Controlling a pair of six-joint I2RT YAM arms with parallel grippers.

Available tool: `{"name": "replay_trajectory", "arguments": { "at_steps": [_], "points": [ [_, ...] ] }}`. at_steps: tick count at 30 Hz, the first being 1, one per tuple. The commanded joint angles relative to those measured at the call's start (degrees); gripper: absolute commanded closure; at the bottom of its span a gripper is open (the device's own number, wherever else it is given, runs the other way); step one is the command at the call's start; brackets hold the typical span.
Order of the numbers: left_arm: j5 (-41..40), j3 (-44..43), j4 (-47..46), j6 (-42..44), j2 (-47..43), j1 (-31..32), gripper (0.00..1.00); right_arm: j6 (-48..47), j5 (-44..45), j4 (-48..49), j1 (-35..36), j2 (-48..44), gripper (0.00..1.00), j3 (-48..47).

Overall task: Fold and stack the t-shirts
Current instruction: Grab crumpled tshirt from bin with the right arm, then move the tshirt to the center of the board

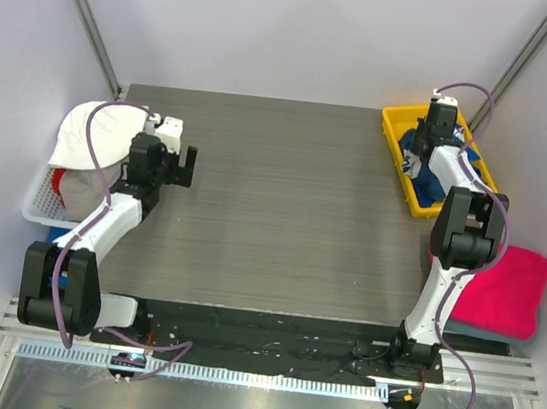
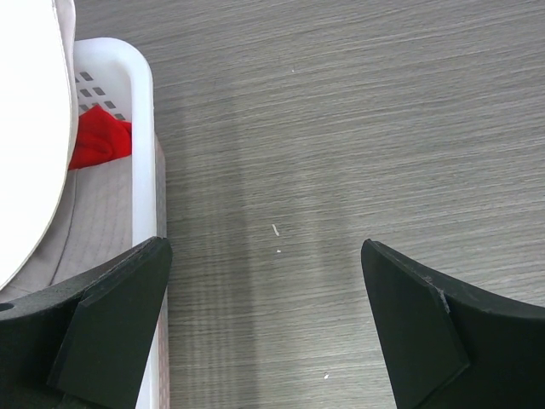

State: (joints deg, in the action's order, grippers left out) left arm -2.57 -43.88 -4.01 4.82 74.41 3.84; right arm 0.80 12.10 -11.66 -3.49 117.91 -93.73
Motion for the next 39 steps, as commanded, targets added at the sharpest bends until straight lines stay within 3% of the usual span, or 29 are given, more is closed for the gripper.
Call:
{"name": "replay_trajectory", "arguments": {
  "at_steps": [1, 4, 8, 18, 23, 31, 39],
  "points": [
    [-0.9, -1.6, -2.3, 0.5, -0.7, -0.3, 0.00, 0.5, -0.6, -0.1, 0.0, -1.7, 0.99, -3.6],
    [-0.9, -1.9, -2.0, 0.5, -1.2, -0.2, 0.00, 1.2, -2.9, -2.8, 0.0, -4.8, 0.99, -4.3],
    [0.0, -2.4, -1.6, -0.4, -1.6, -0.2, 0.00, 1.3, -6.4, -11.5, 1.0, -8.7, 0.99, -12.4],
    [0.8, -3.2, -0.6, -1.3, -1.8, -0.1, 0.00, -11.3, -3.3, -32.2, 13.5, -12.9, 0.99, -35.6],
    [0.5, -3.4, -0.7, -1.0, -1.6, -0.2, 0.00, -14.5, -1.5, -33.0, 20.0, -16.5, 0.99, -37.5],
    [-0.2, -3.8, -0.9, -0.5, -0.8, -0.2, 0.00, -14.2, -7.1, -33.0, 28.5, -22.9, 0.99, -34.4],
    [-0.4, -4.3, -0.5, -0.3, -1.1, -0.1, 0.00, -12.7, -9.0, -33.3, 36.3, -20.8, 0.99, -30.5]
  ]
}}
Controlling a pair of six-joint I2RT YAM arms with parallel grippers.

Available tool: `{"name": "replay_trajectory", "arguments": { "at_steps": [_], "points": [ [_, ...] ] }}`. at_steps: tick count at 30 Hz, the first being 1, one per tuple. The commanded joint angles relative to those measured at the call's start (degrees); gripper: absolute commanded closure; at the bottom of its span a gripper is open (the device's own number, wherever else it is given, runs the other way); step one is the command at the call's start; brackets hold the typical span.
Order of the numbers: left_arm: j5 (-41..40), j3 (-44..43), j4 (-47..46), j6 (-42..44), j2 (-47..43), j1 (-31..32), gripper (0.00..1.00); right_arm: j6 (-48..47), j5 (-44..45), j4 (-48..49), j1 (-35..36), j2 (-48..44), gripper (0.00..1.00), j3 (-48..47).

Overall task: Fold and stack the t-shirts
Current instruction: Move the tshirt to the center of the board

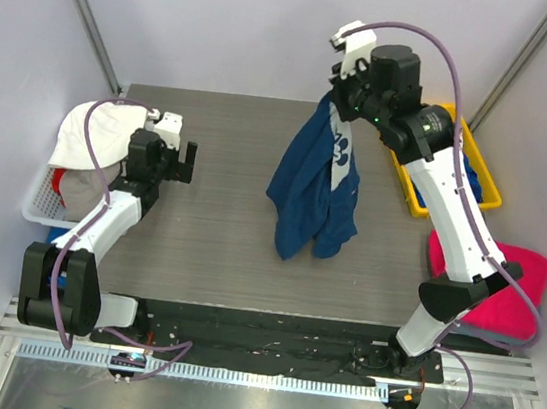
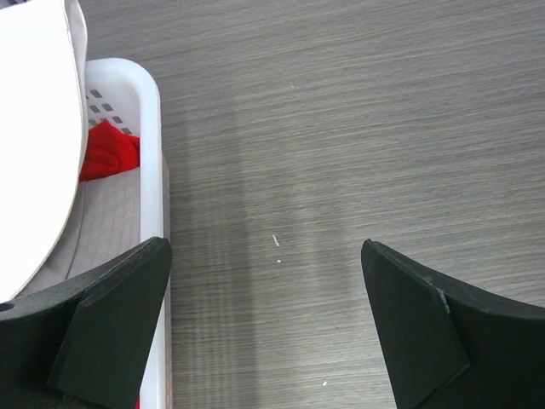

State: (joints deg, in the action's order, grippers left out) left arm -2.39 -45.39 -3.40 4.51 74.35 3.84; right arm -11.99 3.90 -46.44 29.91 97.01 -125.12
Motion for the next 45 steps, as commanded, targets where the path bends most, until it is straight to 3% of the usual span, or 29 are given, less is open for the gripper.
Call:
{"name": "replay_trajectory", "arguments": {
  "at_steps": [1, 19, 24, 45],
  "points": [
    [-0.6, -2.8, -1.1, 0.0, -1.2, -0.1, 0.00, 0.3, -1.0, 1.6, 3.8, 0.7, 0.99, 1.0],
    [0.5, -0.9, -0.3, 0.3, -2.6, -0.1, 0.00, -3.7, 6.0, 6.0, 8.0, 20.4, 0.99, -4.6],
    [0.5, -0.1, 0.1, 0.5, -3.5, -0.1, 0.00, -6.6, 9.7, 7.2, 8.0, 26.8, 0.99, -12.2],
    [2.2, 0.6, 1.0, 0.6, -2.8, 0.0, 0.00, -19.7, 30.8, 24.5, 5.0, 34.5, 0.99, -14.4]
  ]
}}
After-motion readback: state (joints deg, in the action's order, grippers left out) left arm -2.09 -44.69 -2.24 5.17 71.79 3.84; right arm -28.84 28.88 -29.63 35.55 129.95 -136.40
